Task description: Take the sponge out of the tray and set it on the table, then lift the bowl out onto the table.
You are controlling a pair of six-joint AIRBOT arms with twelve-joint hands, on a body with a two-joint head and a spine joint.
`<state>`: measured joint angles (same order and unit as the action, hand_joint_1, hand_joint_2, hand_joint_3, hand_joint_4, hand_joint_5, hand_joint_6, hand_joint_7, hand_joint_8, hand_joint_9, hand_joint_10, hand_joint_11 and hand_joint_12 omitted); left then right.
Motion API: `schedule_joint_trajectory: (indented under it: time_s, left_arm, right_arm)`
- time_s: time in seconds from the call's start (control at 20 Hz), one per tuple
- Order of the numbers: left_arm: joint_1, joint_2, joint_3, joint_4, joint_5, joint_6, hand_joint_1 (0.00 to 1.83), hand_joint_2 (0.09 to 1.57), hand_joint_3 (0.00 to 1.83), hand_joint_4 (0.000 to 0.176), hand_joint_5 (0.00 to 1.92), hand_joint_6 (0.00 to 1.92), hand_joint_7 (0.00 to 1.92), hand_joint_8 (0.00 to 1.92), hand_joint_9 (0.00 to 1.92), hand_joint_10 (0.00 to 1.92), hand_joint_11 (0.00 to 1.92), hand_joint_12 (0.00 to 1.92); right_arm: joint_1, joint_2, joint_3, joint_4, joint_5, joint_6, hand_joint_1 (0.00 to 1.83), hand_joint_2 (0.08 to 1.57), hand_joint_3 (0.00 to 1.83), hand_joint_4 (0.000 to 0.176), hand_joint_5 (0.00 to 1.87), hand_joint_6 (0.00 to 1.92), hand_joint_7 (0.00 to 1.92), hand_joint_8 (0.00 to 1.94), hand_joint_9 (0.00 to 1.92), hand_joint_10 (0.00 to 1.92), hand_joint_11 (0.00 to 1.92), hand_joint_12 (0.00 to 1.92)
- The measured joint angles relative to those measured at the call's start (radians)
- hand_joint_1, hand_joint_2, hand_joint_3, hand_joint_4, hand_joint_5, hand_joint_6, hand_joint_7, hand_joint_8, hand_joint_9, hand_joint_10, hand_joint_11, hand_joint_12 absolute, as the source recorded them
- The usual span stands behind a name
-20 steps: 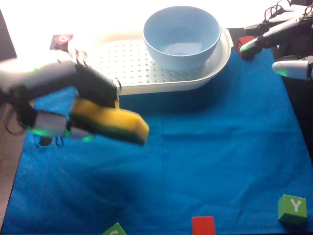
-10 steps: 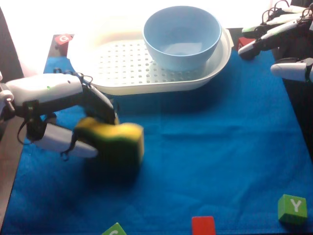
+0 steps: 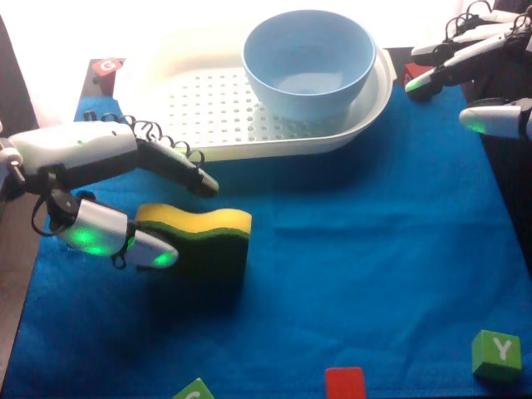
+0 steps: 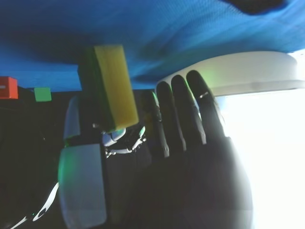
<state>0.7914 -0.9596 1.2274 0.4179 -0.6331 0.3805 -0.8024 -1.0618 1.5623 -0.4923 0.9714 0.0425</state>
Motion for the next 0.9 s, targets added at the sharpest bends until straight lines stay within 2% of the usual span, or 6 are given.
schedule_joint_trajectory:
  time_s: [0.05, 0.15, 0.3, 0.4, 0.55, 0.9]
  left_arm:
    - [0.000, 0.001, 0.001, -0.034, -0.009, 0.019, 0.82, 0.86, 0.00, 0.055, 0.54, 0.00, 0.47, 0.00, 0.42, 0.00, 0.04, 1.01]
    - [0.000, 0.012, 0.006, -0.126, -0.059, 0.073, 0.79, 0.91, 0.01, 0.124, 0.43, 0.00, 0.35, 0.00, 0.29, 0.00, 0.00, 0.78]
    - [0.000, 0.030, 0.020, -0.220, -0.128, 0.118, 0.86, 0.87, 0.00, 0.012, 0.49, 0.02, 0.39, 0.01, 0.30, 0.01, 0.00, 0.68]
    - [0.000, 0.032, 0.031, -0.270, -0.159, 0.126, 0.91, 0.88, 0.00, 0.074, 0.48, 0.00, 0.40, 0.00, 0.25, 0.00, 0.00, 0.25]
    - [0.000, 0.032, 0.030, -0.301, -0.193, 0.156, 0.84, 0.91, 0.00, 0.072, 0.44, 0.00, 0.38, 0.00, 0.29, 0.00, 0.08, 0.43]
    - [0.000, 0.025, 0.037, -0.468, -0.257, 0.252, 0.78, 0.89, 0.00, 0.134, 0.28, 0.00, 0.21, 0.00, 0.13, 0.00, 0.00, 0.39]
  right_arm:
    - [0.000, 0.000, 0.000, 0.000, 0.000, 0.000, 0.83, 1.37, 0.00, 0.070, 0.67, 0.00, 0.38, 0.00, 0.29, 0.00, 0.02, 0.59]
    - [0.000, 0.000, 0.000, -0.003, 0.002, 0.001, 0.79, 1.37, 0.00, 0.084, 0.67, 0.00, 0.37, 0.00, 0.29, 0.00, 0.02, 0.59]
    - [0.000, 0.000, 0.000, -0.011, 0.003, 0.002, 0.68, 1.37, 0.00, 0.093, 0.60, 0.00, 0.33, 0.00, 0.22, 0.00, 0.00, 0.45]
    - [0.000, 0.000, 0.002, -0.014, 0.009, 0.002, 0.61, 1.36, 0.00, 0.090, 0.55, 0.00, 0.30, 0.00, 0.17, 0.00, 0.00, 0.32]
    - [0.037, -0.003, 0.016, -0.029, 0.008, 0.003, 0.60, 1.35, 0.00, 0.065, 0.48, 0.00, 0.30, 0.00, 0.19, 0.00, 0.00, 0.30]
    - [0.172, -0.113, 0.117, -0.060, 0.010, 0.005, 0.71, 1.17, 0.00, 0.130, 0.38, 0.00, 0.24, 0.00, 0.17, 0.00, 0.02, 0.39]
